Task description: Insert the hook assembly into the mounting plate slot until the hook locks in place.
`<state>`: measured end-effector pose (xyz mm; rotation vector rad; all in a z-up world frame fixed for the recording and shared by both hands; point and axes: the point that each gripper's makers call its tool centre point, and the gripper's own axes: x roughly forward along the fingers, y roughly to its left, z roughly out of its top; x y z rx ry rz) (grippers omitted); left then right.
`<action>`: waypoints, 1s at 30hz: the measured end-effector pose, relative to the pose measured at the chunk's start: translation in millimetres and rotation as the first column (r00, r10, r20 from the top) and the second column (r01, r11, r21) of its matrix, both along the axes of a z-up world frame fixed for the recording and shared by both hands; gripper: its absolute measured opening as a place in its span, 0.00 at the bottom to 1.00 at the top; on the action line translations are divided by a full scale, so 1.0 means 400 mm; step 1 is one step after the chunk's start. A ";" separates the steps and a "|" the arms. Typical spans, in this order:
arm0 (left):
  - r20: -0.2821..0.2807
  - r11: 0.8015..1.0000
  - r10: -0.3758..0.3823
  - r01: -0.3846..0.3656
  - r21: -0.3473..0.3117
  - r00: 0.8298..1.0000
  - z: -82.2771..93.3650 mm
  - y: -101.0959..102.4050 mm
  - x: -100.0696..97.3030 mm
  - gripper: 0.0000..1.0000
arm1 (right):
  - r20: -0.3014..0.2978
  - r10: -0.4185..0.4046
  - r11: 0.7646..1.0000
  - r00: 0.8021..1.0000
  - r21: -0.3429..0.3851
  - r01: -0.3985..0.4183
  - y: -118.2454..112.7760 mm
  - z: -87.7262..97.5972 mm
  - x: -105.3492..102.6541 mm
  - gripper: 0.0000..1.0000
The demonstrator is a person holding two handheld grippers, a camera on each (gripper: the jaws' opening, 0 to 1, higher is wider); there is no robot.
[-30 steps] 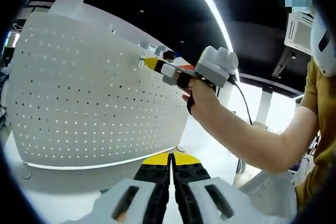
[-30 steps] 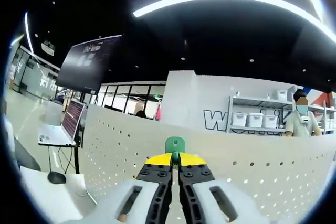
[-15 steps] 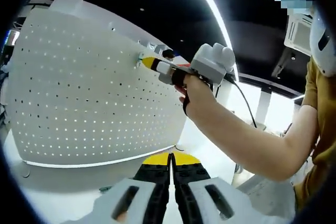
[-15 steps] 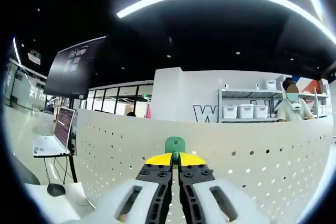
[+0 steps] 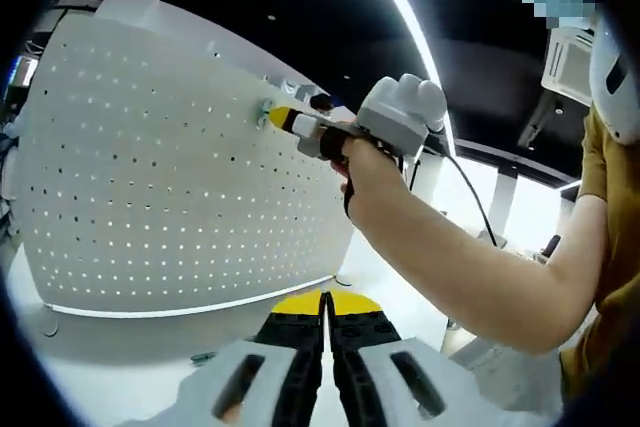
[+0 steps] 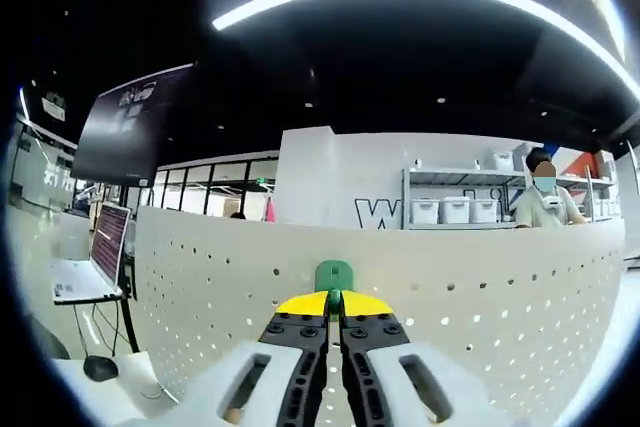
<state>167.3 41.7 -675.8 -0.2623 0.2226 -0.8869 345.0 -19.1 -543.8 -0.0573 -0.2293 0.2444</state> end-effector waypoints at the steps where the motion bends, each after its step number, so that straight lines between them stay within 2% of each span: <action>1: 0.000 1.000 0.002 -0.002 0.001 1.000 0.000 0.002 0.000 0.01 | 0.006 -0.001 1.000 1.000 0.019 0.001 -0.003 0.002 0.000 0.00; 5: -0.006 1.000 0.006 -0.006 0.006 1.000 -0.005 0.010 0.001 0.01 | -0.016 -0.005 1.000 1.000 0.023 0.006 -0.002 -0.011 0.003 0.00; 18: -0.013 1.000 0.002 -0.002 0.002 1.000 -0.009 0.007 0.001 0.01 | -0.020 -0.018 0.999 1.000 0.026 0.019 -0.002 -0.006 0.011 0.00; 30: -0.022 1.000 0.001 0.000 0.006 1.000 -0.015 0.007 0.000 0.01 | -0.056 -0.044 0.998 0.997 0.031 0.045 -0.009 -0.015 0.020 0.00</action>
